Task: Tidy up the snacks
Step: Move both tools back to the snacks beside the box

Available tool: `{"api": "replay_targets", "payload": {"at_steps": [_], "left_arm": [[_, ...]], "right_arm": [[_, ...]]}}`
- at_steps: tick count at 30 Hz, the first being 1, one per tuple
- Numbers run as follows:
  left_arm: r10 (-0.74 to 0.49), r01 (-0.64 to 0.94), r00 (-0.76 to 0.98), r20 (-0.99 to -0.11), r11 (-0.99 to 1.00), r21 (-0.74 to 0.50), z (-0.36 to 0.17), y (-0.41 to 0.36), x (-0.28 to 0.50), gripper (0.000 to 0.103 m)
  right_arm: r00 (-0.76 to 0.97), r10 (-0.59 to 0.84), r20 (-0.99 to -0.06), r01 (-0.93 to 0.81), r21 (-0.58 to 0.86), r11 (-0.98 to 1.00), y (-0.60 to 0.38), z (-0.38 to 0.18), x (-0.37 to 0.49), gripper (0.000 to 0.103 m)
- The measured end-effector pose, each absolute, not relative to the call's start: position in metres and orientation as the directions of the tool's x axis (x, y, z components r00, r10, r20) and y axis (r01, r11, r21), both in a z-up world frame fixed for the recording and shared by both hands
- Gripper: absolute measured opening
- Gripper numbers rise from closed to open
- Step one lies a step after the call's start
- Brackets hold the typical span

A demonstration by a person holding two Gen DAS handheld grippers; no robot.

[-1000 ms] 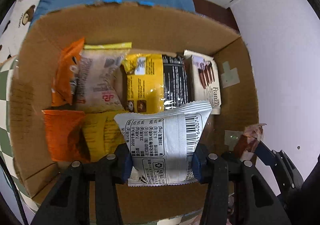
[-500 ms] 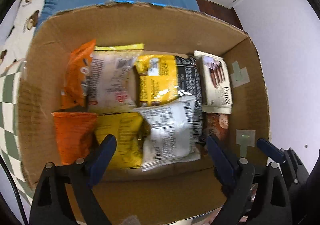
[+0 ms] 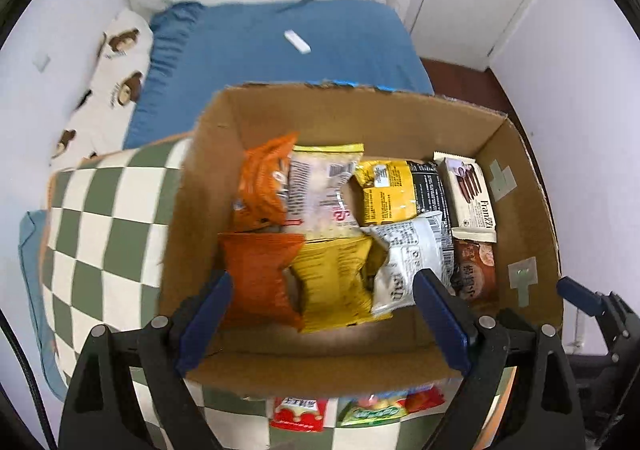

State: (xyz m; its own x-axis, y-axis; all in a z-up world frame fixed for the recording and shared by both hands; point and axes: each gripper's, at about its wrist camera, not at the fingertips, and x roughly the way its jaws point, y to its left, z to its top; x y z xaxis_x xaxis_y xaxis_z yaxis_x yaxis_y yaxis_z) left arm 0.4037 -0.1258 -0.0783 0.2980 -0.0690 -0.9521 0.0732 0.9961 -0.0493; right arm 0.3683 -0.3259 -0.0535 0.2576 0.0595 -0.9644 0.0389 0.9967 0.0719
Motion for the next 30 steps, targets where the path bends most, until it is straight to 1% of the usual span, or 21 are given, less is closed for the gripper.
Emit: {"api": "replay_targets", "payload": {"at_steps": [4, 10, 16, 23, 27, 30], "left_arm": [[-0.047, 0.075, 0.369, -0.928, 0.997, -0.021, -0.067, -0.120, 0.379, 0.092], [-0.046, 0.076, 0.448, -0.893, 0.997, -0.014, -0.042, -0.112, 0.345, 0.092], [-0.058, 0.091, 0.534, -0.843, 0.996, -0.011, -0.010, -0.108, 0.306, 0.092], [-0.082, 0.101, 0.585, -0.807, 0.994, -0.028, 0.017, -0.102, 0.268, 0.092], [-0.093, 0.090, 0.596, -0.797, 0.995, -0.049, 0.027, -0.096, 0.254, 0.092], [-0.073, 0.063, 0.575, -0.815, 0.997, -0.045, 0.015, -0.087, 0.250, 0.092]], "right_arm": [[0.312, 0.050, -0.949, 0.028, 0.062, 0.998, -0.318, -0.039, 0.353, 0.097], [0.409, 0.025, -0.912, 0.003, 0.029, 1.000, -0.306, -0.008, 0.324, 0.097], [0.500, 0.011, -0.866, 0.002, 0.014, 1.000, -0.300, 0.024, 0.287, 0.097], [0.593, 0.004, -0.805, 0.003, 0.007, 1.000, -0.296, 0.066, 0.246, 0.097], [0.606, 0.042, -0.795, -0.004, 0.049, 0.999, -0.293, 0.080, 0.228, 0.097], [0.590, 0.081, -0.803, -0.015, 0.090, 0.996, -0.293, 0.074, 0.222, 0.097]]}}
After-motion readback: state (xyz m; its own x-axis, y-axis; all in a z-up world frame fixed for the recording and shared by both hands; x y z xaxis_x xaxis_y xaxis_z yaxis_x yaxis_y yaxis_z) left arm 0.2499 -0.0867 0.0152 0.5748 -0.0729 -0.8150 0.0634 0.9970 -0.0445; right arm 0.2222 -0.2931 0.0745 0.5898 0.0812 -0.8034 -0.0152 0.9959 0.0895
